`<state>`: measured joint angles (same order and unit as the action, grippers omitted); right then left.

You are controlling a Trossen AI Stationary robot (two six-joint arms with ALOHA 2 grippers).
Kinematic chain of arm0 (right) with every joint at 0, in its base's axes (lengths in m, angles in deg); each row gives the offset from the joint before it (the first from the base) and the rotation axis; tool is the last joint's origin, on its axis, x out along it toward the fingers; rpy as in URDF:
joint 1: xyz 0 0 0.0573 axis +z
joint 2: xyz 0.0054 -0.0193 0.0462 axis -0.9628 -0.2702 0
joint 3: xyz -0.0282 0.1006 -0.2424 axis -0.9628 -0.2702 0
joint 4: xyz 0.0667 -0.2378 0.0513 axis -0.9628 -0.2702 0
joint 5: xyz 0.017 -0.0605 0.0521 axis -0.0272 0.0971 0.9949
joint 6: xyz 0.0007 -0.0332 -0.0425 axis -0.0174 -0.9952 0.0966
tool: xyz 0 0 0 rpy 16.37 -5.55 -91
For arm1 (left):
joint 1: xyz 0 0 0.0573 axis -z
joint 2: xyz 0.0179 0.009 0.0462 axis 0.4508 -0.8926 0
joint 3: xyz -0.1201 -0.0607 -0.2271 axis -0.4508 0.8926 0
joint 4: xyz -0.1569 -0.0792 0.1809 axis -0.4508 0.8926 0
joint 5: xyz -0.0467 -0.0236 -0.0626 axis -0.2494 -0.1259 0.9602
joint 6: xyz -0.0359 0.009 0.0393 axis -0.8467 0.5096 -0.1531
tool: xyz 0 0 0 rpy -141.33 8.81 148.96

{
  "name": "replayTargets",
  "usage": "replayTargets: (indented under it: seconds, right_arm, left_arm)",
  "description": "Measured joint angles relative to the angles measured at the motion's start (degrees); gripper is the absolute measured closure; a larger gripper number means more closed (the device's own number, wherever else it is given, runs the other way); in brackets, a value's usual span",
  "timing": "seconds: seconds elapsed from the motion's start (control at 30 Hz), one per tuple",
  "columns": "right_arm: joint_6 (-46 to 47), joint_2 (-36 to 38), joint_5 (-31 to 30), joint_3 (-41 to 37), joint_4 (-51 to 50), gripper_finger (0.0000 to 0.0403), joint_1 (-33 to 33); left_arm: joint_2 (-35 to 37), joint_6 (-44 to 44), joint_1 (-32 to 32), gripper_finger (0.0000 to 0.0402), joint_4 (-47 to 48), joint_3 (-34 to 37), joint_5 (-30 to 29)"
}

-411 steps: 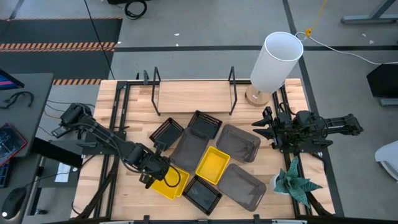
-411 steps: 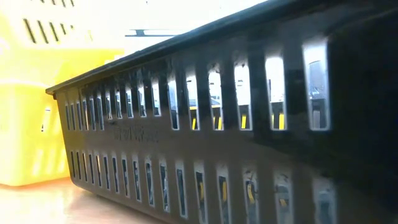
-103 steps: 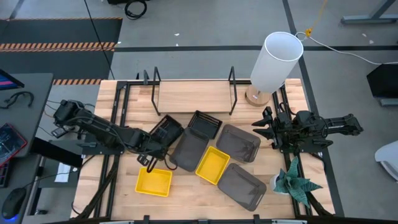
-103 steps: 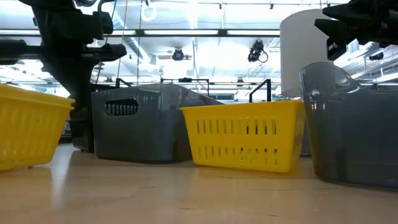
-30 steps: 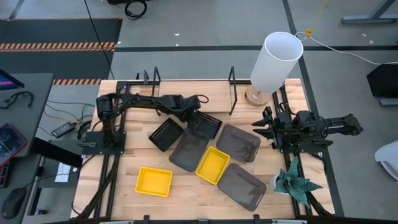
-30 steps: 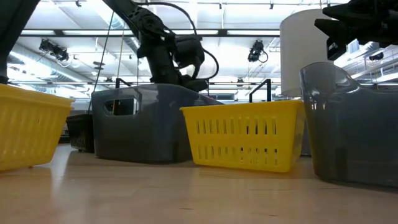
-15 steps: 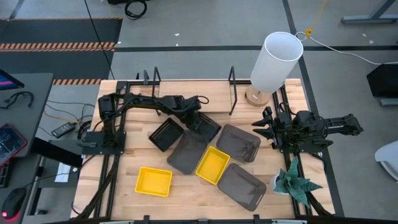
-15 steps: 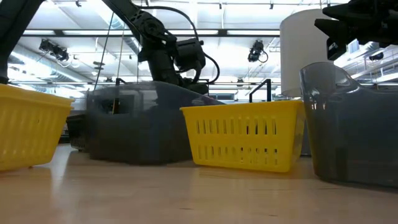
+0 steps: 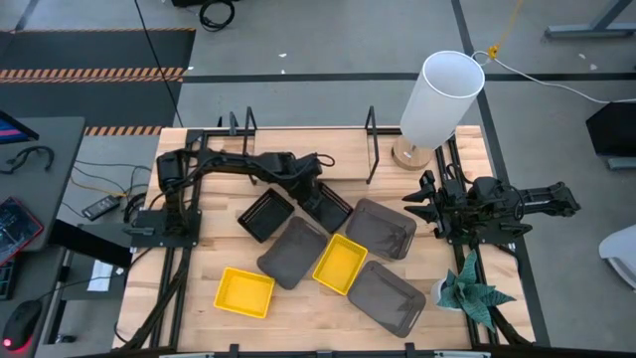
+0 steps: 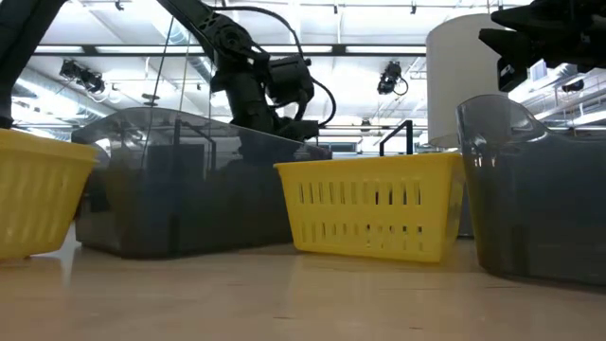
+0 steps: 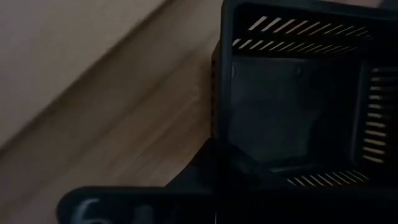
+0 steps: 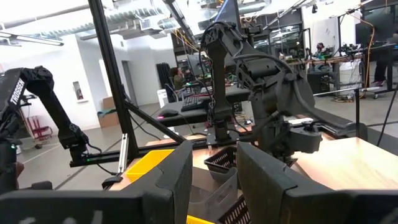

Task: Stack baskets on shelf by color
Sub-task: Stack the right black bin on top of the left black bin

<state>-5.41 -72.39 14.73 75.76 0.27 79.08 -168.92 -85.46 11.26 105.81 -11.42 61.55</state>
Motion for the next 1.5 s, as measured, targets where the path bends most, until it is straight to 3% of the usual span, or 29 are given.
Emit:
replayTargets:
  seconds: [0.2,0.47,0.73,0.93,1.27,1.5]
  right_arm:
    - [0.0,0.0,0.0,0.0,0.0,0.0273,0.0]
    - [0.0,0.0,0.0,0.0,0.0,0.0273,0.0]
    - [0.0,0.0,0.0,0.0,0.0,0.0273,0.0]
    - [0.0,0.0,0.0,0.0,0.0,0.0273,0.0]
    - [0.0,0.0,0.0,0.0,0.0,0.0273,0.0]
    - [0.0,0.0,0.0,0.0,0.0,0.0273,0.0]
  left_arm:
    - [0.6,2.8,0.0,0.0396,3.6,-6.1,-0.6]
    - [0.6,8.2,-0.6,0.0396,18.7,-18.6,-3.8]
    - [0.6,26.0,-0.6,0.0396,38.2,-28.9,-4.1]
    - [0.6,44.1,1.4,0.0396,48.9,-34.7,-4.3]
    - [0.7,79.7,7.4,0.0396,60.0,-34.3,-8.0]
    - [0.7,86.5,11.1,0.0397,59.6,-29.5,-17.5]
